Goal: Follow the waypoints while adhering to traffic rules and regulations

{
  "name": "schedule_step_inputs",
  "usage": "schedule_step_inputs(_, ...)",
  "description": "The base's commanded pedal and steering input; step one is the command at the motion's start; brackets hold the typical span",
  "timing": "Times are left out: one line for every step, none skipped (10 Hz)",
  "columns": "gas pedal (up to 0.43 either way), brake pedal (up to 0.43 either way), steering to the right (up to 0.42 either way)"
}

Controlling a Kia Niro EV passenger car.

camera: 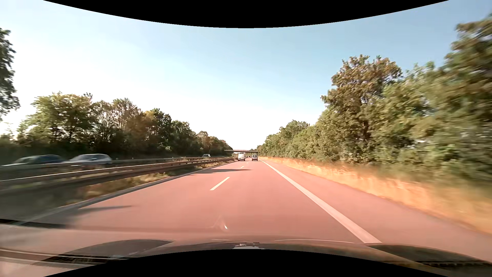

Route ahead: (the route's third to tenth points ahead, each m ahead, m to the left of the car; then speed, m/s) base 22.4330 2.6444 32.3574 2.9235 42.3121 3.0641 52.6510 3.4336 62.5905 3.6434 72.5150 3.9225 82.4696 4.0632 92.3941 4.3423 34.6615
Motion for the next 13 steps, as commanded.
schedule_step_inputs(0.220, 0.006, -0.001)
schedule_step_inputs(0.220, 0.006, -0.002)
schedule_step_inputs(0.220, 0.006, -0.001)
schedule_step_inputs(0.220, 0.006, -0.002)
schedule_step_inputs(0.220, 0.006, -0.002)
schedule_step_inputs(0.220, 0.006, -0.002)
schedule_step_inputs(0.220, 0.006, -0.002)
schedule_step_inputs(0.220, 0.006, -0.002)
schedule_step_inputs(0.220, 0.006, -0.002)
schedule_step_inputs(0.220, 0.006, -0.002)
schedule_step_inputs(0.220, 0.006, -0.001)
schedule_step_inputs(0.220, 0.006, -0.001)
schedule_step_inputs(0.220, 0.006, -0.001)
